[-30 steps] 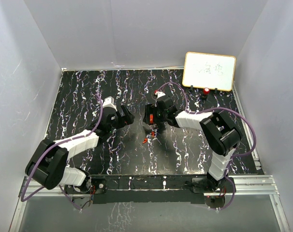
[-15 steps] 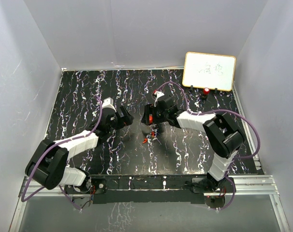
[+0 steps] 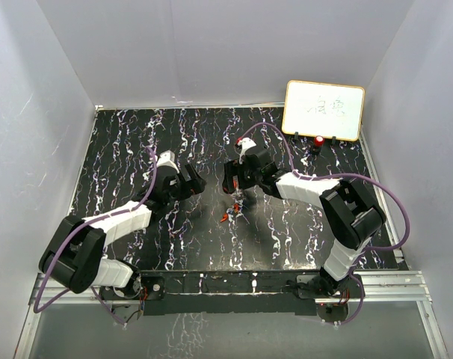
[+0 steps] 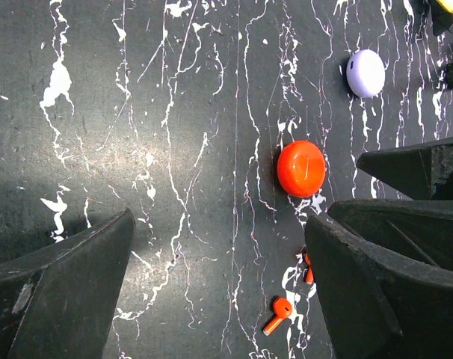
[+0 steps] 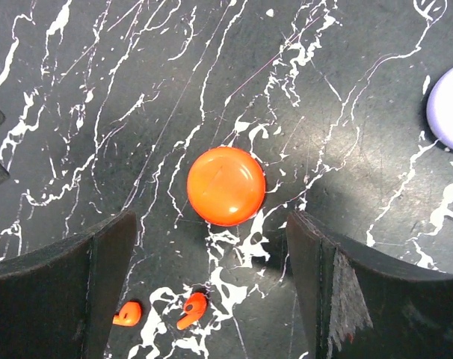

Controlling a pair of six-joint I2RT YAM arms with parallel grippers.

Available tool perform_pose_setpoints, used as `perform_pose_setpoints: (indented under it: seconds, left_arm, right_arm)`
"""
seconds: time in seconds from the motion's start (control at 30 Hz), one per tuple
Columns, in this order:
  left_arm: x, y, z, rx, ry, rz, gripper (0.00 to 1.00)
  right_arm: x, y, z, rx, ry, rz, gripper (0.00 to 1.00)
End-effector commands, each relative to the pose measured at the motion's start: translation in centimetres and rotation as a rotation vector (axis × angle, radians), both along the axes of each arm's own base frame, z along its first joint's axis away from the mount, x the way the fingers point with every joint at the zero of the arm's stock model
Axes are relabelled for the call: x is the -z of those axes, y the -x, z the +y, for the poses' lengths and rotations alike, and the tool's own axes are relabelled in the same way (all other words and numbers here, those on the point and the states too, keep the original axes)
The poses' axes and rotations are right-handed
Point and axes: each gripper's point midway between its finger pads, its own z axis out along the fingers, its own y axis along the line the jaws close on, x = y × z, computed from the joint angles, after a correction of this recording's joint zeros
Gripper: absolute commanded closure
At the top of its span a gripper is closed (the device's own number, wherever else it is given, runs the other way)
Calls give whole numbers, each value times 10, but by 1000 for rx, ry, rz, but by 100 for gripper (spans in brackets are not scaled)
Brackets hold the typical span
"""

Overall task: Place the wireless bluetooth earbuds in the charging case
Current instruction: Pick up the charging case at the center of the board.

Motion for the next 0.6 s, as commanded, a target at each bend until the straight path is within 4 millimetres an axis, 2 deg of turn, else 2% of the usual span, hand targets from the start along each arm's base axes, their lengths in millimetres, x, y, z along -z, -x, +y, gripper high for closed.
perform_pose_setpoints:
  seconds: [0.0,0.1,0.17,0.57]
  left_arm:
    - [-19,-7,-5,28,27,-20,5]
    - [-20,-8,-7,39,53,-4,6]
    - [-21,-9,-8,49,73,5,6]
    - [-16,-16,-16,95,104,47,5]
  right_arm:
    - [-5,-11,-2,-44,54,-101,20]
    - [-5,-12,-1,-65,68,-114,20]
    - [8,-10,-1,-83,87,-95,20]
    - [25,-14,4,-149,134,-99,23]
